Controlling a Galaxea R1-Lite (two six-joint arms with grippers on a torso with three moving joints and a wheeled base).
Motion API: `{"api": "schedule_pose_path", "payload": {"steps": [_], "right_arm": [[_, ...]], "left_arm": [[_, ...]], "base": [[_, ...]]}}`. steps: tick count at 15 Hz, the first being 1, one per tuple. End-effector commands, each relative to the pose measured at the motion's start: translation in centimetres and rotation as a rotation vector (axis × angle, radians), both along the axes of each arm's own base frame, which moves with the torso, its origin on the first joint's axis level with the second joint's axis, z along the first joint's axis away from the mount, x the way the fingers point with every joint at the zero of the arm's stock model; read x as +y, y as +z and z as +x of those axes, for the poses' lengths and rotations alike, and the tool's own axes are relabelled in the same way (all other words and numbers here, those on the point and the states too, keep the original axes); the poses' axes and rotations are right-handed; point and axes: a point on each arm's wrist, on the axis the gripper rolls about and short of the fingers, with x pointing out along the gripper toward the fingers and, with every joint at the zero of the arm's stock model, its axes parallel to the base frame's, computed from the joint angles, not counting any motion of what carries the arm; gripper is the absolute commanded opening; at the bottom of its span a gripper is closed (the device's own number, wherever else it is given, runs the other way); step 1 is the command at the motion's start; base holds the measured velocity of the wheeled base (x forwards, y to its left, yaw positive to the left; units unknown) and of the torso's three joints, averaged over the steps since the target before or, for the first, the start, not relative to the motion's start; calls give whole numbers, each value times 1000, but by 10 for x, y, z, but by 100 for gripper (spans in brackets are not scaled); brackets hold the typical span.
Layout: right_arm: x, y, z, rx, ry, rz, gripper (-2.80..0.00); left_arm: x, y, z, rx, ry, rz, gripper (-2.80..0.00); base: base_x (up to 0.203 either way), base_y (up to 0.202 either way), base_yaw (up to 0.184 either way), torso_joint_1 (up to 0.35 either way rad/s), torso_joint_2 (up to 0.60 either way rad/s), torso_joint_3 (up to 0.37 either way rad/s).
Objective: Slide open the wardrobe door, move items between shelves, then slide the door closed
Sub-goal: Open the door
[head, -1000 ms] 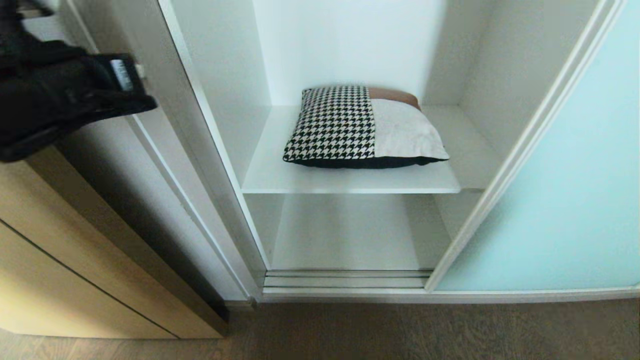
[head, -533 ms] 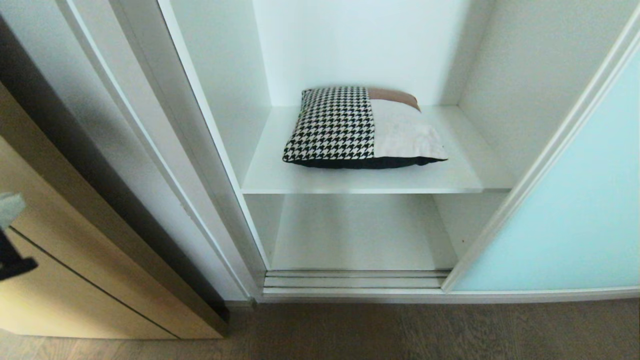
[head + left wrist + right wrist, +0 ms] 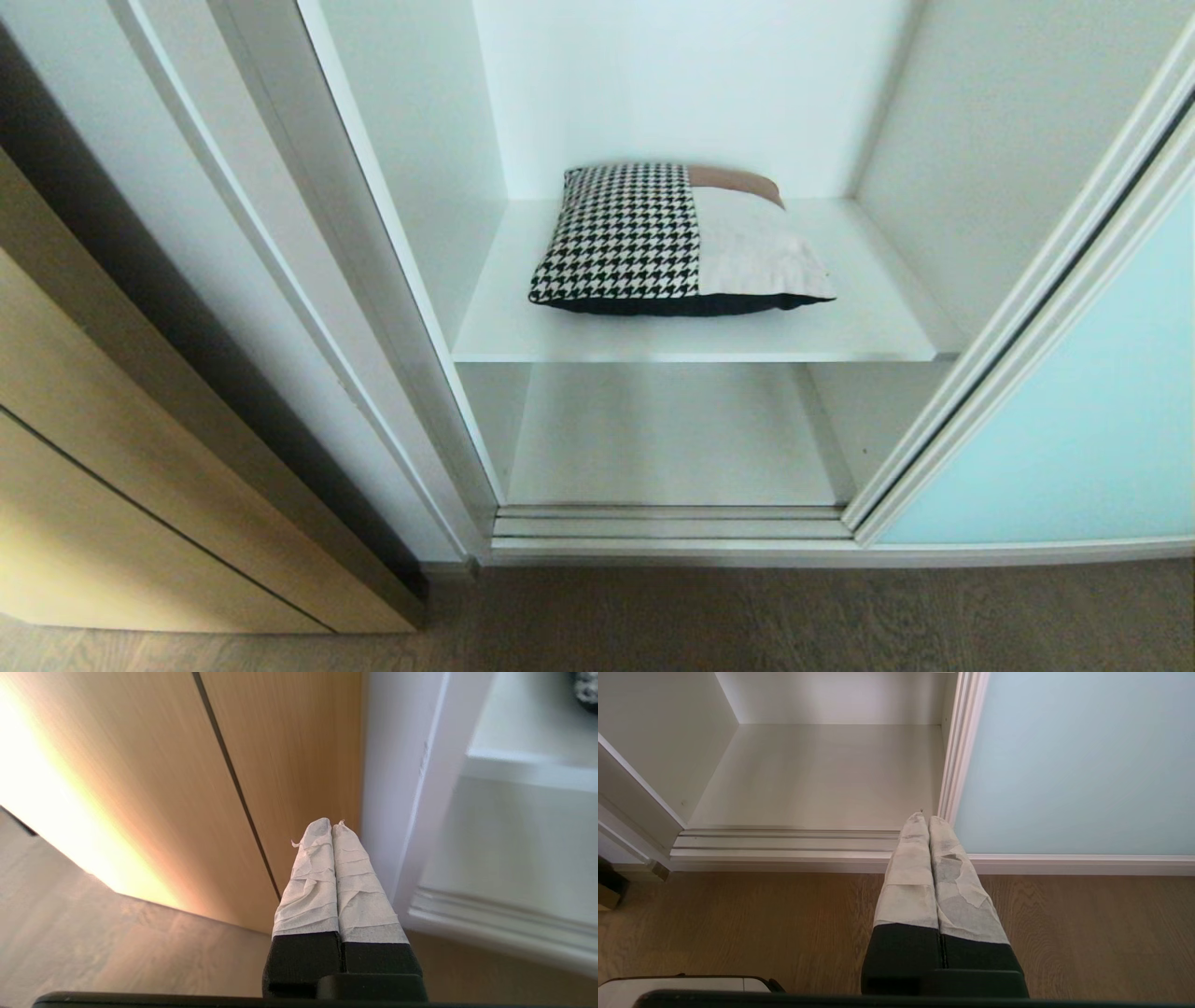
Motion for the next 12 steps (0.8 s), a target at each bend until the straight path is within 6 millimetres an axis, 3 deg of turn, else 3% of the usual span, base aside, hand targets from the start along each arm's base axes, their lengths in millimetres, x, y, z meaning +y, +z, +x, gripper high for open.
{"api": "schedule_pose_path", "payload": {"steps": [1, 3, 7, 12], "right_arm": [[0, 0, 0, 1, -2, 1, -280], [0, 0, 0, 1, -2, 1, -280], [0, 0, 0, 1, -2, 1, -280], [0, 0, 0, 1, -2, 1, -280]], "left_arm": [[-1, -19, -28, -77, -36, 3, -280], [-2, -44, -41, -58, -77, 6, -280], [-7, -86, -29, 79, -290, 27, -280], [-7, -88, -28, 79, -301, 55, -280]], "base": [[0, 0, 0, 0, 0, 0], [0, 0, 0, 0, 0, 0], [0, 0, 0, 0, 0, 0], [0, 0, 0, 0, 0, 0]]}}
